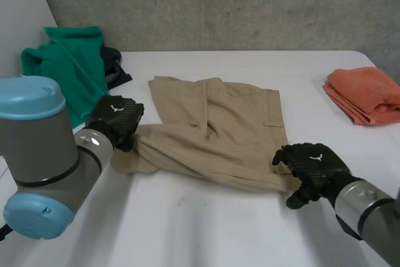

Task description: Fold the laundry.

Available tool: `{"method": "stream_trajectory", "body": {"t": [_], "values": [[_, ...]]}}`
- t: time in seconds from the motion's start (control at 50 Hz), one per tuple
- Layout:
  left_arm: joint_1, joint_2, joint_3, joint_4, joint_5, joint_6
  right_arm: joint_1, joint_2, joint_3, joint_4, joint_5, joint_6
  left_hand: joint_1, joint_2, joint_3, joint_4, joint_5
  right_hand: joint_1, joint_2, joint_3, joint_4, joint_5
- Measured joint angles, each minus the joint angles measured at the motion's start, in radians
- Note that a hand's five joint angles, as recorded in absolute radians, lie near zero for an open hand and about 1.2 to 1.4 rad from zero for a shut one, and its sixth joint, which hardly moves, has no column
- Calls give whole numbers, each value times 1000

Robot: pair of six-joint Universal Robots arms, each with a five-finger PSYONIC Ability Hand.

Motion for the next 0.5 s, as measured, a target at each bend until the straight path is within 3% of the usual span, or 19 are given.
{"method": "stream_trajectory", "body": {"t": [0.08,0.18,0.24,0.38,0.5], "values": [[-1,-8,24,-22,0,-22,17,88,-24,-62,5,3,0,0,2,0,0,127,168,119,114,113],[-4,-12,27,-34,-1,-30,36,189,-80,-100,24,-2,0,1,3,0,0,544,658,592,589,578],[-7,-6,14,-46,-1,-26,41,193,-103,-105,44,-8,0,1,3,0,0,567,694,644,662,629],[-21,114,-48,-170,1,-8,36,-24,-176,-28,65,-98,0,1,3,0,0,567,694,644,665,630],[-56,339,-90,-369,6,22,30,-212,-307,233,40,-277,0,1,3,0,0,567,694,644,666,630]]}}
